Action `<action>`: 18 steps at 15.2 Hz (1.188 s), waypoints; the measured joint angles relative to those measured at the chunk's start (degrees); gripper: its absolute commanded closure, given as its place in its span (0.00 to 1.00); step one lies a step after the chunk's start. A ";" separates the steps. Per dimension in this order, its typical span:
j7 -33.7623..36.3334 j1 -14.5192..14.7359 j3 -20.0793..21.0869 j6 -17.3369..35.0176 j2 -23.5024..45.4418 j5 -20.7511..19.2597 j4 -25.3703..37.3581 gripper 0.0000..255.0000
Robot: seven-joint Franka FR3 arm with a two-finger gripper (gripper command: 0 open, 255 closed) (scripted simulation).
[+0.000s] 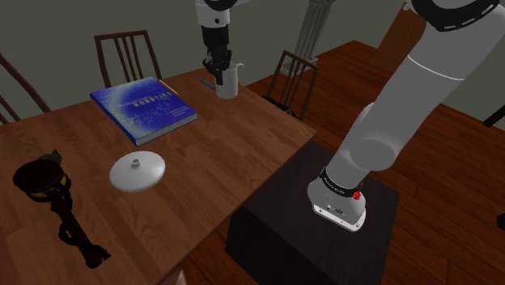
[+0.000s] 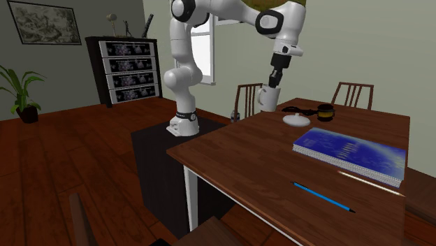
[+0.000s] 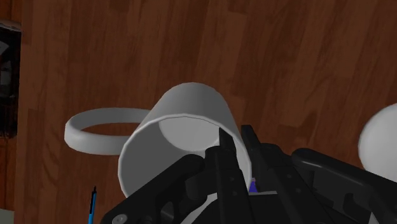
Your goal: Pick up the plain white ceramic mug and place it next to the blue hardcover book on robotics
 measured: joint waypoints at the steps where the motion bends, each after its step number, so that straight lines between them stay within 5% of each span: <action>1: 1.08 0.52 0.56 0.04 1.57 0.05 1.52 1.00; 18: 2.91 1.21 1.21 10.64 7.44 -0.43 -3.34 1.00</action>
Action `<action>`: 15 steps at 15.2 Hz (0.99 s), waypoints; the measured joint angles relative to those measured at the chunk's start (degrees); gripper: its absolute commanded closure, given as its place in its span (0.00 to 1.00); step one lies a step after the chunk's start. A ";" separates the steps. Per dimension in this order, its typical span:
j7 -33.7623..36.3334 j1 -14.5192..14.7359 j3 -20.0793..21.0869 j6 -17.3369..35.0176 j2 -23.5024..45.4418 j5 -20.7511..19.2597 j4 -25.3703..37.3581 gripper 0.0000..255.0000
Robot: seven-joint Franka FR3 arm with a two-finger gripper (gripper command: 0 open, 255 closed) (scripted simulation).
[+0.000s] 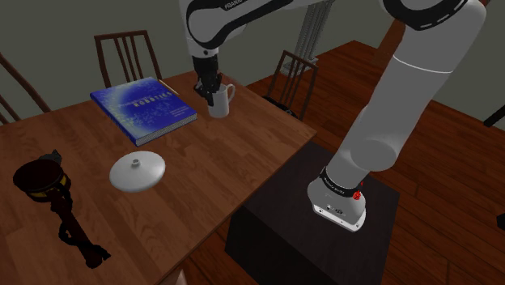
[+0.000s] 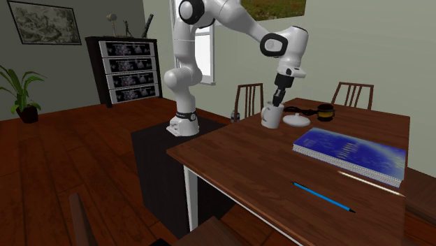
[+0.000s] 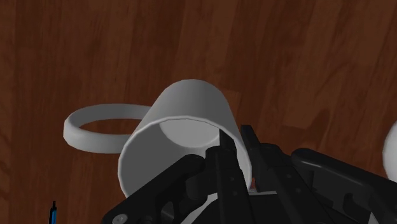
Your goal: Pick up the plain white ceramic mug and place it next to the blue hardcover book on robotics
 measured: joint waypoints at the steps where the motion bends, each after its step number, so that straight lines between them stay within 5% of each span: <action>1: 0.14 0.05 0.04 0.86 0.44 -0.05 -0.42 1.00; 15: 0.95 0.23 -0.07 10.43 6.02 -0.93 -4.47 1.00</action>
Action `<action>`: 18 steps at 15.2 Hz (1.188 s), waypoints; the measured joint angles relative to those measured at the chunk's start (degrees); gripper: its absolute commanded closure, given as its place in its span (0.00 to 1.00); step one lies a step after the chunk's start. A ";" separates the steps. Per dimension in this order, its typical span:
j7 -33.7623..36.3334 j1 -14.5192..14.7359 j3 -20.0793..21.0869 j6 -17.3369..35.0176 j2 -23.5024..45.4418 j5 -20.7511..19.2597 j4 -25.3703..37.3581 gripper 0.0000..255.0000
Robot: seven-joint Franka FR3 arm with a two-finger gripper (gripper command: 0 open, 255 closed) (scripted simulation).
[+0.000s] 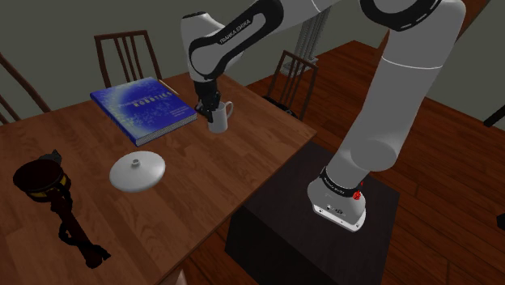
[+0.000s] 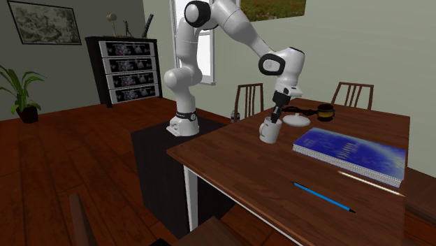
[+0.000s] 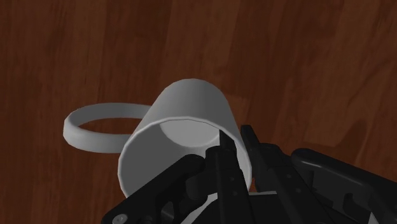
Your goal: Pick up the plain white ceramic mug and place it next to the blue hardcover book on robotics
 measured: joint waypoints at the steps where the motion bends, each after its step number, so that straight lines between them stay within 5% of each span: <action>1: 0.03 0.01 -0.01 0.26 0.27 -0.04 0.02 1.00; 6: 0.03 0.00 -0.03 0.51 0.49 -0.08 0.00 1.00; 7: 0.03 0.00 -0.03 0.51 0.49 -0.08 0.00 0.00; 13: 0.03 0.00 -0.03 0.52 0.49 -0.08 0.01 0.00; 18: -0.36 -0.06 0.08 -5.26 -1.99 0.38 3.39 0.00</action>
